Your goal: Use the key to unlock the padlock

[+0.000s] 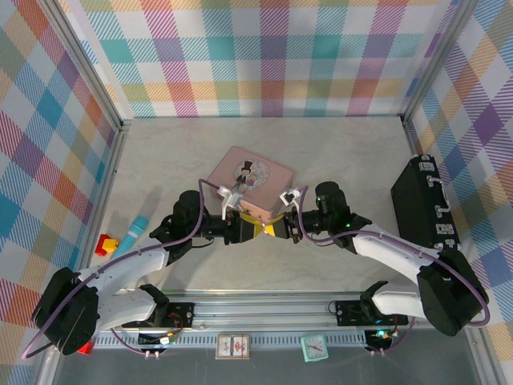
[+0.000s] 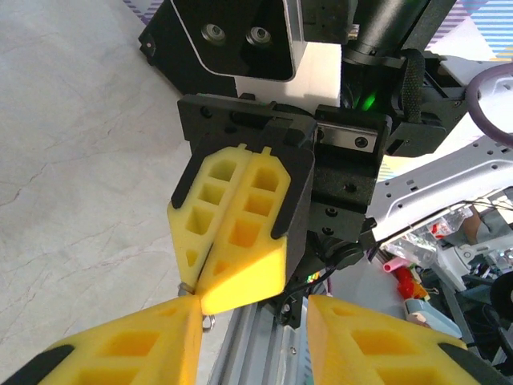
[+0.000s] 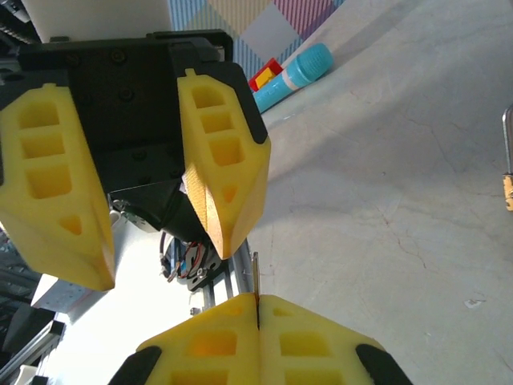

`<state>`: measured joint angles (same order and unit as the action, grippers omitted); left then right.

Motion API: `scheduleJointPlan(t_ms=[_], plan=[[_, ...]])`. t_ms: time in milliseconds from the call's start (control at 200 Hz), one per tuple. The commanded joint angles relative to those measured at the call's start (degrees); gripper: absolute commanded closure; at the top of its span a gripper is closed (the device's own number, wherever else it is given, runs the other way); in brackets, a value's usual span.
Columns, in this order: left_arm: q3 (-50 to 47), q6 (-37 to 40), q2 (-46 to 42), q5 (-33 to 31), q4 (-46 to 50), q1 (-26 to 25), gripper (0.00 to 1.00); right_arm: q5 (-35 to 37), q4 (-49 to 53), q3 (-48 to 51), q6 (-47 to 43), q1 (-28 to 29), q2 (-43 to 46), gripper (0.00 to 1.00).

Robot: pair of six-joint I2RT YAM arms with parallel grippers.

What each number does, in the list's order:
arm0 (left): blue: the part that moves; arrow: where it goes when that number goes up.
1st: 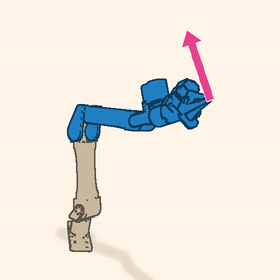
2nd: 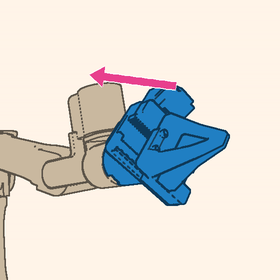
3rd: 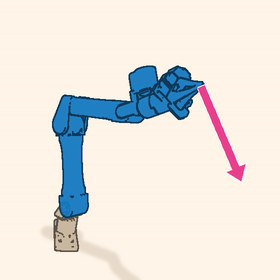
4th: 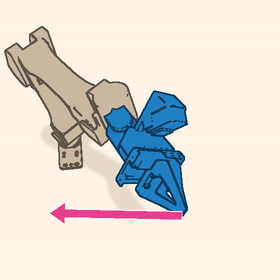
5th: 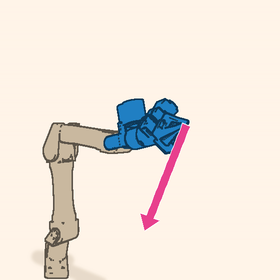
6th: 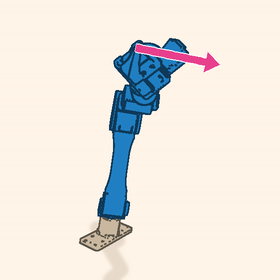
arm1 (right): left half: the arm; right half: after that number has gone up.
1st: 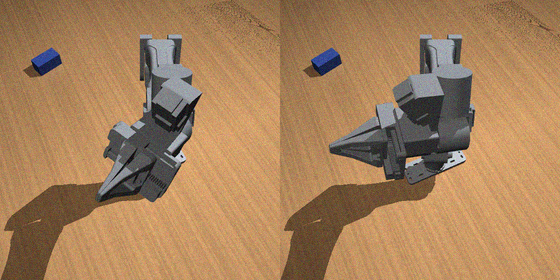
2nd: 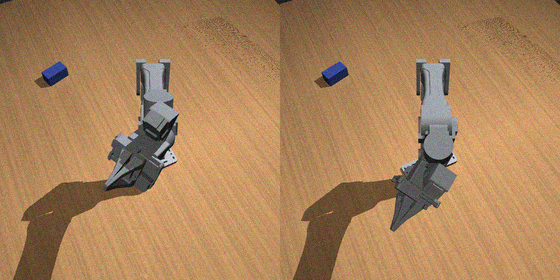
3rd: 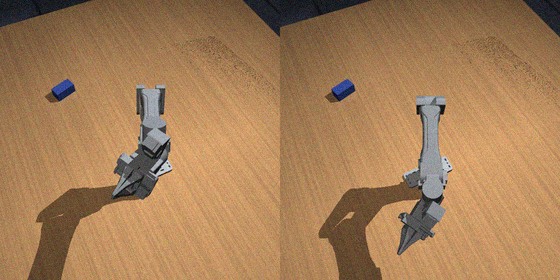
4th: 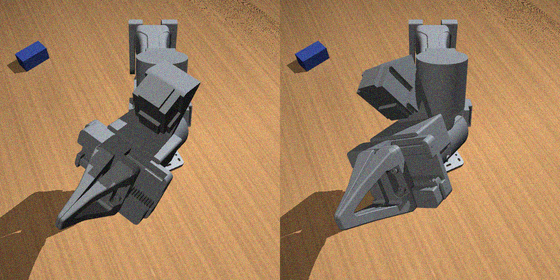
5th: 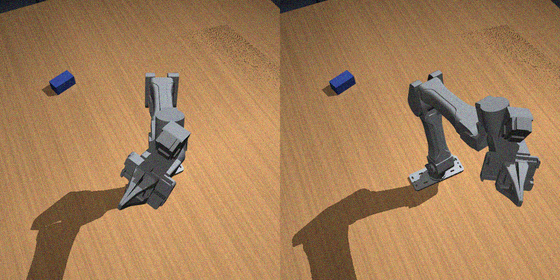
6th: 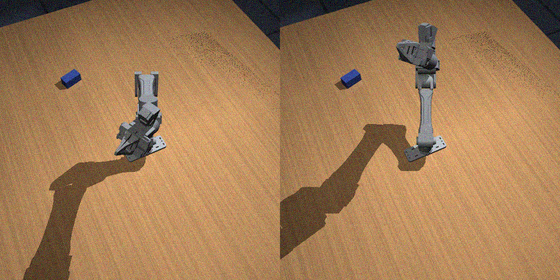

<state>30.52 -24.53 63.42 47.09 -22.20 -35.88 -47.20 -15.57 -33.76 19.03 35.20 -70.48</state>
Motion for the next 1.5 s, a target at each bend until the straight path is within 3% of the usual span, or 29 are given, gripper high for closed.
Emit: scheduleJointPlan(t_ms=[0, 215, 640, 910, 1500], plan=[[1.7, 1.3, 1.2, 2.0, -0.2, 0.0, 0.63, -3.2, -1.8, -1.8, -0.2, 0.0, -0.7, 1.0], [2.2, 1.6, 2.1, 2.3, 0.5, 0.0, 0.65, -4.2, -2.5, -2.4, -0.1, 0.3, -1.1, 1.0], [3.1, 4.3, 3.2, -1.3, 4.6, 0.1, 0.57, -3.8, -1.0, -2.3, -1.2, 0.4, -0.6, 1.0], [2.7, 2.2, 3.9, 0.2, 1.2, 0.0, 0.67, -4.9, -2.3, -2.5, -0.7, 0.6, -2.2, 1.0], [2.0, 1.6, 2.3, -0.9, 0.5, 0.0, 0.78, -4.6, -0.3, -2.2, -2.5, 0.9, -2.6, 1.0]])
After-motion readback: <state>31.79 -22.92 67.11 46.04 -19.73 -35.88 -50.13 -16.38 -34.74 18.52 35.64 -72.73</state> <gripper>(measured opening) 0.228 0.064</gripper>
